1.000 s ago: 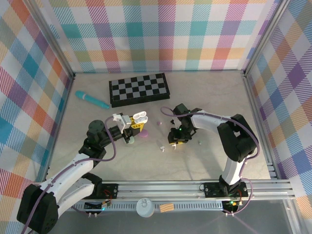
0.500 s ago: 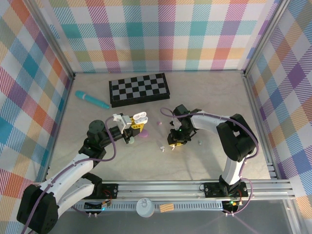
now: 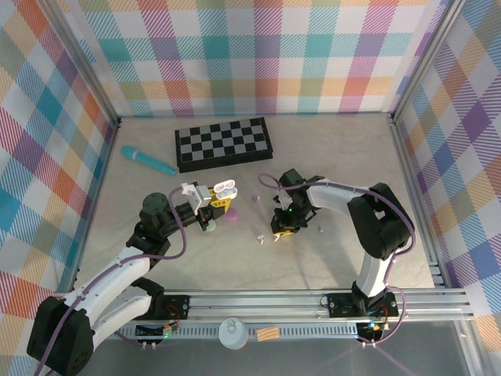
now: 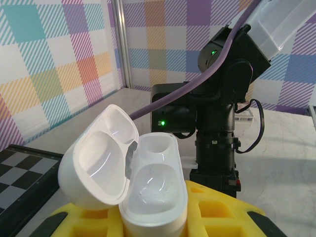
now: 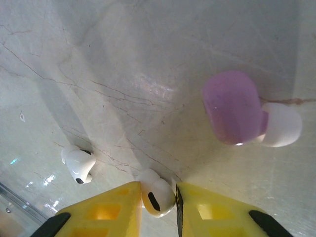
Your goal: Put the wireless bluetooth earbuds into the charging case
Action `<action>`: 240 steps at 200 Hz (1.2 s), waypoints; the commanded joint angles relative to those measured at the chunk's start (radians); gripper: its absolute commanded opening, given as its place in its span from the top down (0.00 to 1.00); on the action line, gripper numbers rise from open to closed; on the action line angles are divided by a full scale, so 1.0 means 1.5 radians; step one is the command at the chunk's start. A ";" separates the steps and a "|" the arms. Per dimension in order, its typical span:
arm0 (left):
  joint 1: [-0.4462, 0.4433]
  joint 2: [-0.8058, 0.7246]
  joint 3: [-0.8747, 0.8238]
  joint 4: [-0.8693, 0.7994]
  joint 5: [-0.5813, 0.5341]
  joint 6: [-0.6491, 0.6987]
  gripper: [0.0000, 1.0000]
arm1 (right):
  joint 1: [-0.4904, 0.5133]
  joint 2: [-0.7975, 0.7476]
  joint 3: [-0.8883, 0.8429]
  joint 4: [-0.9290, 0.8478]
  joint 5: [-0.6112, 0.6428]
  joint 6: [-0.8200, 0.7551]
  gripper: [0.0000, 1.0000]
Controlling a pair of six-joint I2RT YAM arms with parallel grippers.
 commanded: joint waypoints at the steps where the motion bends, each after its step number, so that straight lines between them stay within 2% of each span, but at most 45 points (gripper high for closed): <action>1: 0.007 -0.011 0.020 0.009 0.010 0.015 0.98 | -0.003 0.009 -0.012 0.004 -0.002 -0.007 0.77; 67: 0.007 -0.014 0.019 0.007 0.009 0.015 0.97 | -0.002 -0.020 -0.021 0.009 0.019 -0.011 0.81; 133: 0.007 0.009 0.029 -0.012 0.022 0.027 0.98 | -0.002 -0.143 0.000 -0.031 0.129 -0.046 0.80; 172: -0.021 0.050 0.044 -0.034 0.006 0.058 0.97 | -0.002 -0.194 0.042 -0.059 0.198 -0.092 0.80; 209: -0.060 0.126 0.044 0.028 -0.007 0.036 0.97 | -0.002 -0.216 0.092 -0.092 0.246 -0.126 0.80; 240: -0.085 0.192 0.051 0.068 -0.018 0.019 0.97 | -0.002 -0.241 0.124 -0.099 0.254 -0.140 0.80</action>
